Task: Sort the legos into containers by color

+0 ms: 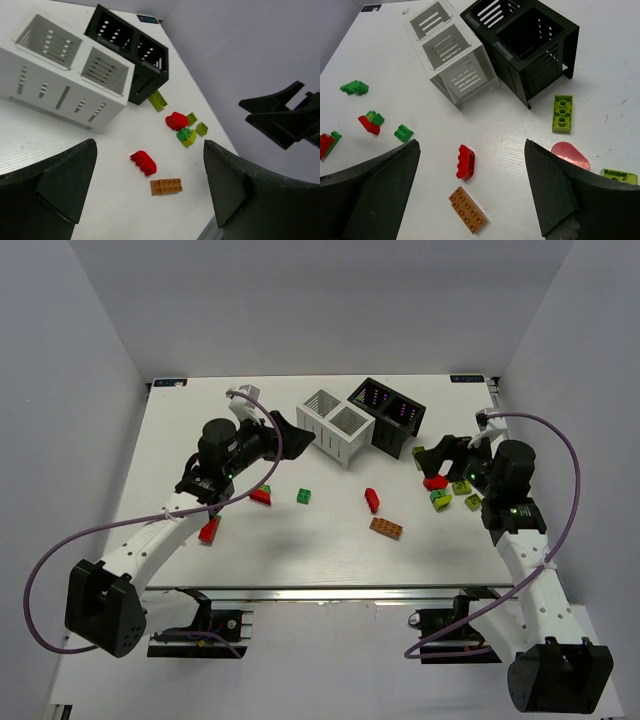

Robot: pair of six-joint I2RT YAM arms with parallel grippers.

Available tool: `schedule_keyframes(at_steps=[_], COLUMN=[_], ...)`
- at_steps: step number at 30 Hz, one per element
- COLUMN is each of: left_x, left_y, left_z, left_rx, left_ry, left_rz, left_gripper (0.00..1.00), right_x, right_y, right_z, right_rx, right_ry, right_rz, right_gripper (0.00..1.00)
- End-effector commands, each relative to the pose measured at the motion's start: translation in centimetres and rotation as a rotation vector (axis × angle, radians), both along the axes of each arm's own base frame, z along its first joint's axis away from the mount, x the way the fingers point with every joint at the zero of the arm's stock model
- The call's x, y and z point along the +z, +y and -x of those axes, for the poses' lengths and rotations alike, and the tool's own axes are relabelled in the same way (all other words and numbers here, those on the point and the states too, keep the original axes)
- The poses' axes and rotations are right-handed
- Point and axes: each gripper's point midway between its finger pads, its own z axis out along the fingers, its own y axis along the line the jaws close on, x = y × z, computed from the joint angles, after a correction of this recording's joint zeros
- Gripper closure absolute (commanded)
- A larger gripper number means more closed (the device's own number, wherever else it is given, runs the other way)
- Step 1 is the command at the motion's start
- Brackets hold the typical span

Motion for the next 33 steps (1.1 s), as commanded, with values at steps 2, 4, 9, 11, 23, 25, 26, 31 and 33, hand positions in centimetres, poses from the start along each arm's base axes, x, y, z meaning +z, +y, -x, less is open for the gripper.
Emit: schedule_keyframes(at_steps=[2,4,9,11,23,25,26,31,33], left_x=[-2.2,-1.2,0.6,0.9,0.0,-0.6,-0.8,-2.2,-2.4], left_y=[1.8,1.6,1.4,1.5,0.4,0.4,0.6,0.8,0.7], left_z=[0.4,1.2,2.4,2.5,2.6,2.4,2.2,1.6,1.5], left_rx=[0.062,0.032,0.003,0.008,-0.058,-0.054,-0.038,-0.010,-0.011], left_ry=[0.002,-0.011,-0.051,-0.059,-0.029,-0.013,-0.002,0.031,0.036], left_rz=[-0.091,-0.084,-0.028,-0.021,-0.027,-0.049,-0.059,-0.121,-0.127], left_gripper=[0.04,0.04,0.04,0.04,0.63,0.61,0.53,0.40,0.40], right_x=[2.0,1.9,-0.3,-1.1,-8.9,-10.4,-11.0,-13.9,-14.7], right_y=[2.0,3.5,8.1,8.7,9.7,9.5,9.1,8.3,8.0], right_z=[1.4,2.8,8.6,8.9,4.2,4.0,3.6,4.4,4.7], right_rx=[0.169,0.329,0.803,0.818,0.712,0.714,0.700,0.764,0.778], right_ry=[-0.139,-0.227,-0.378,-0.372,-0.134,-0.093,-0.074,0.059,0.087], right_rz=[0.036,0.111,0.174,0.200,0.602,0.652,0.690,0.775,0.804], right_gripper=[0.10,0.10,0.10,0.11,0.33,0.27,0.26,0.28,0.28])
